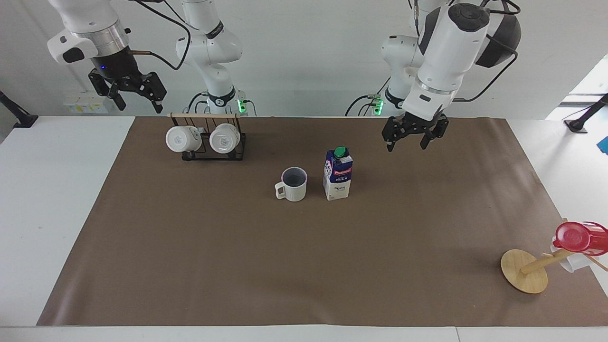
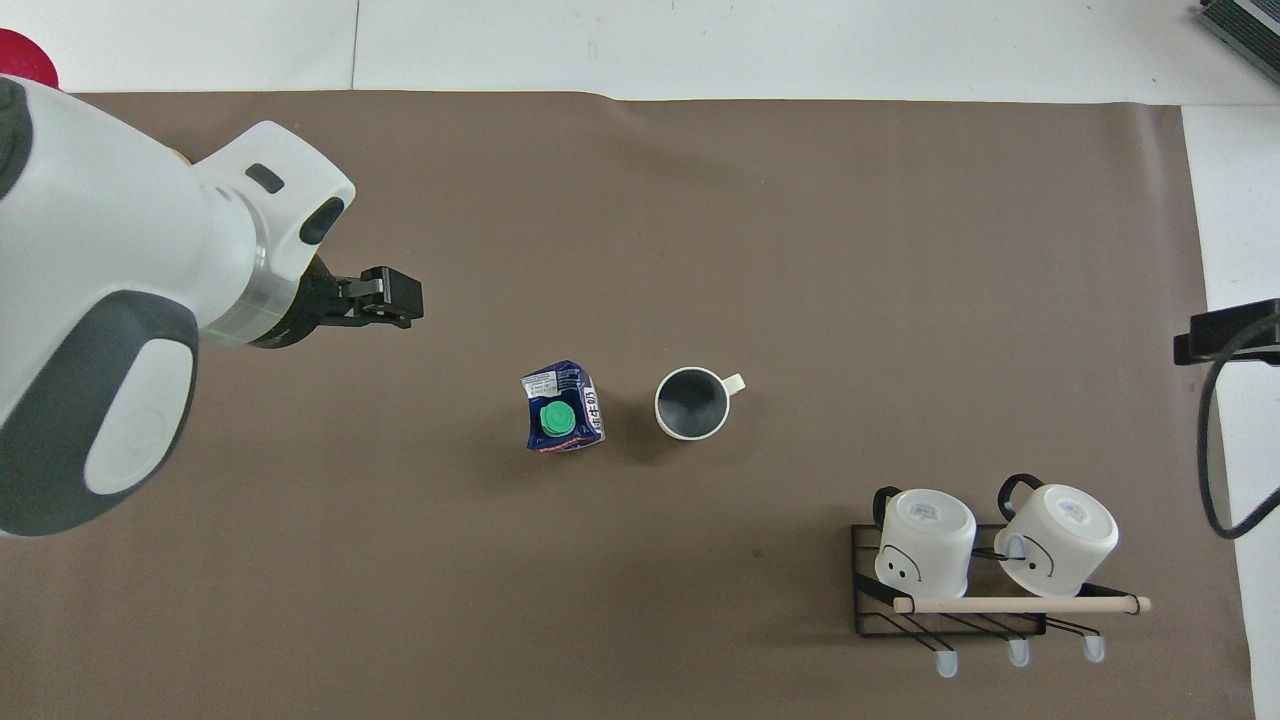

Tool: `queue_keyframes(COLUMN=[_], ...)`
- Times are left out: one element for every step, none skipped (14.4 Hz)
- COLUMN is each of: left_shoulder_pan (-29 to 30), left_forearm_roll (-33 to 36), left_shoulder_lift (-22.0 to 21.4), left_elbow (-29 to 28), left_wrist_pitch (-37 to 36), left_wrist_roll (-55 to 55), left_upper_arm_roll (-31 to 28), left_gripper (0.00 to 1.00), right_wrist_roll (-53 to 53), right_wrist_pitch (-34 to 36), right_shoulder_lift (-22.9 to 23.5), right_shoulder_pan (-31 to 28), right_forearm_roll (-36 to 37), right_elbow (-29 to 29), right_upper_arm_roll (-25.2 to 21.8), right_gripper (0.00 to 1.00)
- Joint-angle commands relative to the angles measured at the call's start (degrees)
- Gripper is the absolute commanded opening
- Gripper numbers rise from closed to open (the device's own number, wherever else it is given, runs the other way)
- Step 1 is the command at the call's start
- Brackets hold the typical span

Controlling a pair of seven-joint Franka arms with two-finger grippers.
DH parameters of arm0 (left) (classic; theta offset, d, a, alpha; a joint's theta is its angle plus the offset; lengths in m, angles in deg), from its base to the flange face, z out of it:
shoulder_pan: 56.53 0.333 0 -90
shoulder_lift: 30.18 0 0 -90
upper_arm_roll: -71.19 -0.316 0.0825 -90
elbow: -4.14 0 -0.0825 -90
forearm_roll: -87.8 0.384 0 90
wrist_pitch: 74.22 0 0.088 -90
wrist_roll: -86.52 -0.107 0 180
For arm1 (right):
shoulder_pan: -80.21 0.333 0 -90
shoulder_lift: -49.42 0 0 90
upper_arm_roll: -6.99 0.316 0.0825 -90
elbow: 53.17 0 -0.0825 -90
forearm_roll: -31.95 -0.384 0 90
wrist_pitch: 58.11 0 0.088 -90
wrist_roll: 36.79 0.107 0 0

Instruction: Place cup and milk on table

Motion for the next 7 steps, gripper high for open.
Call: queue_keyframes(left_shoulder_pan=[3.0, 3.8, 4.6, 5.5, 6.6, 7.6, 8.4], left_forearm_roll=[0.2, 0.2, 0.2, 0.1, 0.1, 0.1, 0.1], left_shoulder_lift=[-1.8, -2.4, -3.1, -4.2, -5.1, -5.4, -6.1], left_elbow=[0.4, 0.4, 0.4, 0.3, 0.3, 0.3, 0.3], left_wrist_pitch=[-3.2, -4.2, -5.0, -5.5, -6.5, -7.6, -8.2], left_wrist_roll=[-4.0, -5.1, -6.6, -8.4, -10.3, -12.2, -13.5], left_upper_arm_roll=[0.3, 0.3, 0.3, 0.5, 0.5, 0.3, 0.2], left_gripper=[1.00, 1.00, 1.00, 1.00, 1.00, 1.00, 1.00], right_wrist_roll=[0.8, 0.8, 0.8, 0.8, 0.8, 0.8, 0.8], right_wrist_pitch=[0.4, 0.4, 0.4, 0.4, 0.4, 0.4, 0.4], right_shoulder_lift=[-1.1, -1.2, -1.2, -1.2, -1.1, -1.2, -1.2], right_shoulder_pan=[0.2, 0.1, 0.1, 0.1, 0.2, 0.2, 0.1], right_forearm_roll=[-0.8, -0.8, -0.8, -0.8, -0.8, -0.8, -0.8], right_elbow=[0.9, 0.9, 0.9, 0.9, 0.9, 0.9, 0.9], right_upper_arm_roll=[-0.1, -0.1, -0.1, -0.1, -0.1, -0.1, -0.1], right_gripper=[1.00, 1.00, 1.00, 1.00, 1.00, 1.00, 1.00])
